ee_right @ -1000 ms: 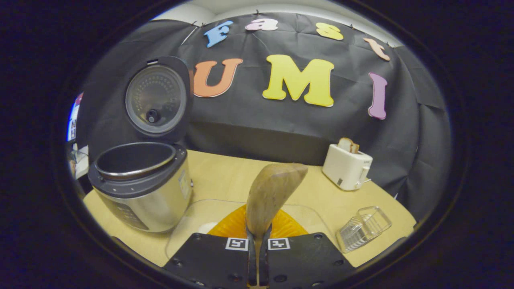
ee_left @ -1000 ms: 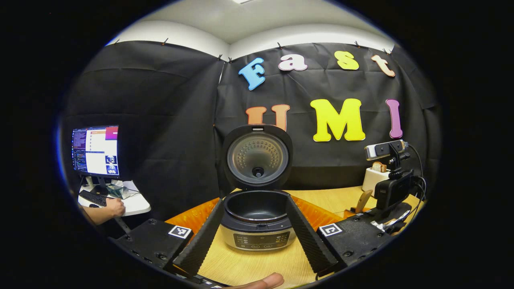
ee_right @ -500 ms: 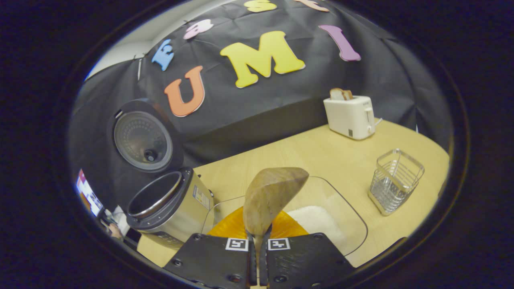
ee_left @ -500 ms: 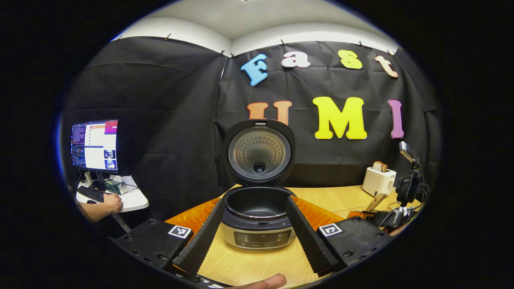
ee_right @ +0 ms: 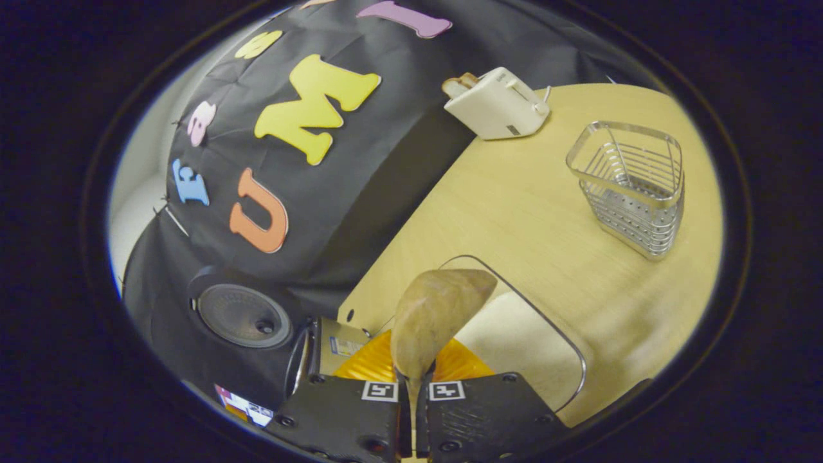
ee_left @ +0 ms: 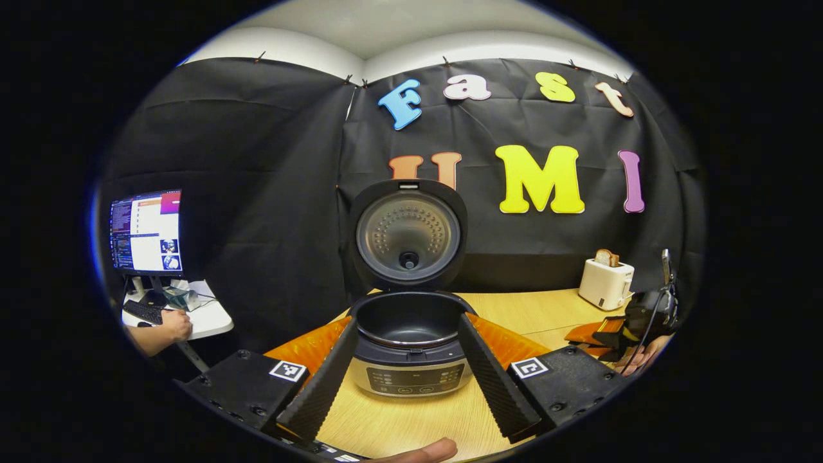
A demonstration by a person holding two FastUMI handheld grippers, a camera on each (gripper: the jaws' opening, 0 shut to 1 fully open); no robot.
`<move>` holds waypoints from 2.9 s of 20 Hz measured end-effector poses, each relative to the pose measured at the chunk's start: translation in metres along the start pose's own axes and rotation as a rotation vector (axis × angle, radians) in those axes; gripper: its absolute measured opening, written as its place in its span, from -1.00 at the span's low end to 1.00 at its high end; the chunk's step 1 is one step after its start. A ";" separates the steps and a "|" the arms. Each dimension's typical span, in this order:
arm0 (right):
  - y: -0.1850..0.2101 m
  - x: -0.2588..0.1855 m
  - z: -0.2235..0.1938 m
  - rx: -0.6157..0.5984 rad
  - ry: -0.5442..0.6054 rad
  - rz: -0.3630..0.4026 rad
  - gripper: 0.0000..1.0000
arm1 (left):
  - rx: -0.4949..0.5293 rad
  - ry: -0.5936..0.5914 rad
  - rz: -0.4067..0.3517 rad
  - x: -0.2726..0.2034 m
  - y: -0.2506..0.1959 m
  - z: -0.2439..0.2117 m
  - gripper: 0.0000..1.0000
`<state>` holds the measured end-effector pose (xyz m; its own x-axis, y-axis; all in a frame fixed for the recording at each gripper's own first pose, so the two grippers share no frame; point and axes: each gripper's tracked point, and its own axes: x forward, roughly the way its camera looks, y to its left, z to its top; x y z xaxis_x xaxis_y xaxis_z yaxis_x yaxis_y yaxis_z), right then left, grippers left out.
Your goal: Close the left gripper, press the button to open the rice cooker; take a wooden spoon from the chopstick holder with the right hand, scoop a spoonful of rice and pour it into the rice cooker, then put the wooden spoon back into the chopstick holder.
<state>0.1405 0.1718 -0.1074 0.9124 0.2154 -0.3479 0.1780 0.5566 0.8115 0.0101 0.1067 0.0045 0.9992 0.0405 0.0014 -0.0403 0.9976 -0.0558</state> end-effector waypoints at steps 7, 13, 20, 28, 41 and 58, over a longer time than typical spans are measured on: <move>0.014 -0.048 0.069 0.275 -0.151 0.137 -0.94 | 0.001 0.001 0.027 0.001 0.013 -0.001 0.98; 0.052 -0.071 0.079 0.383 -0.099 0.236 -0.94 | -0.010 0.014 0.047 0.002 0.025 -0.005 0.99; 0.126 -0.059 0.052 0.308 -0.066 0.292 -0.95 | -0.010 0.016 0.038 0.001 0.038 -0.008 0.99; 0.194 -0.007 0.015 0.152 -0.060 0.239 -0.94 | -0.041 0.044 0.074 0.004 0.057 -0.015 0.99; 0.260 0.055 -0.025 -0.296 -0.141 0.102 -0.93 | -0.067 0.069 0.114 0.005 0.081 -0.026 0.99; 0.294 0.075 -0.088 -1.115 -0.141 0.094 -0.92 | -0.063 0.114 0.202 0.005 0.120 -0.044 0.91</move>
<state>0.2286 0.4220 0.0642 0.9510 0.2413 -0.1936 -0.2580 0.9639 -0.0659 0.0101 0.2241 -0.0464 0.9651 0.2284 -0.1281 -0.2423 0.9644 -0.1056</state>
